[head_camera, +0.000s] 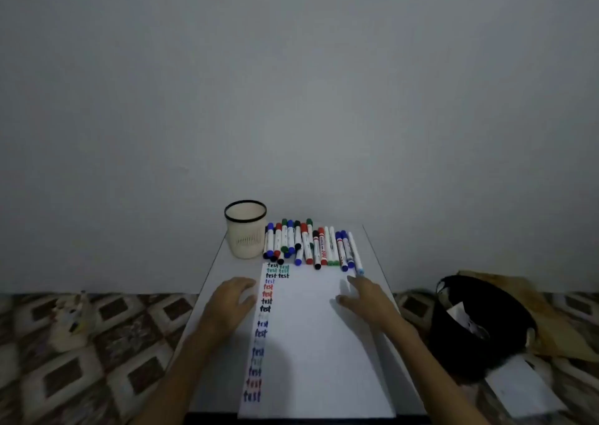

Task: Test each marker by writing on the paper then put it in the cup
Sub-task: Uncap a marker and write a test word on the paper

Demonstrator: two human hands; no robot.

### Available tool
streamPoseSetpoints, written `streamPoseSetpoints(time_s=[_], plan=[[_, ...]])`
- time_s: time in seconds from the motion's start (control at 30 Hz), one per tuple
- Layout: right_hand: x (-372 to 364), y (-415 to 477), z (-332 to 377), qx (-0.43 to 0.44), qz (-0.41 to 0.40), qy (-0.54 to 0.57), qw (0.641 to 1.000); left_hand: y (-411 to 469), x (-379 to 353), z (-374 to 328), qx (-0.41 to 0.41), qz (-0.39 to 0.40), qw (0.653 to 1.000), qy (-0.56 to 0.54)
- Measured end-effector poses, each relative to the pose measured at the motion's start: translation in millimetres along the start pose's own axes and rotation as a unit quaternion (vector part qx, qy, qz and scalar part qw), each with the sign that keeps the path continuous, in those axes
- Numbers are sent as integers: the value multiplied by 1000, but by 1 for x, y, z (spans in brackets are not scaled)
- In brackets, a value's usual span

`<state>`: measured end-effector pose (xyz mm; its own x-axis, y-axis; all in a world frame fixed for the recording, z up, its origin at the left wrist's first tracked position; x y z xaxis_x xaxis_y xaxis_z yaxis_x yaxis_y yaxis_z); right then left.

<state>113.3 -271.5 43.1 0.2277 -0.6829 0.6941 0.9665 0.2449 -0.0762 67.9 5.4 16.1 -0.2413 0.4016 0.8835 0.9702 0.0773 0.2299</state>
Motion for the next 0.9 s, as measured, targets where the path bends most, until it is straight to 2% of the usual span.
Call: streamPoseSetpoints(time_s=[0.1, 0.27, 0.77, 0.9], plan=[[-12, -6, -16, 8, -32, -16, 999, -13, -3, 1, -32, -46, 998, 37], [-25, -16, -22, 53, -67, -60, 995, -18, -1, -9, -56, -75, 993, 74], [-34, -11, -37, 86, -104, -165, 977, -16, -12, -13, -65, -15, 991, 114], [-22, -11, -30, 107, -147, -121, 976, -17, -13, -12, -70, -14, 992, 109]])
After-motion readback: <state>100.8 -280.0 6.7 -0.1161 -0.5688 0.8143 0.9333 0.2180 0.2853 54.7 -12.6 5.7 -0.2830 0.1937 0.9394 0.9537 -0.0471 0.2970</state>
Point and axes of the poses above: each hand's wrist, its own y-axis towards the middle knuckle, its own x-axis out of the back of the hand, z = x × y, the point moved 7 cm from there along y, towards the middle knuckle, and after that the axes turned 15 degrees about y, right-handed, at the moved point
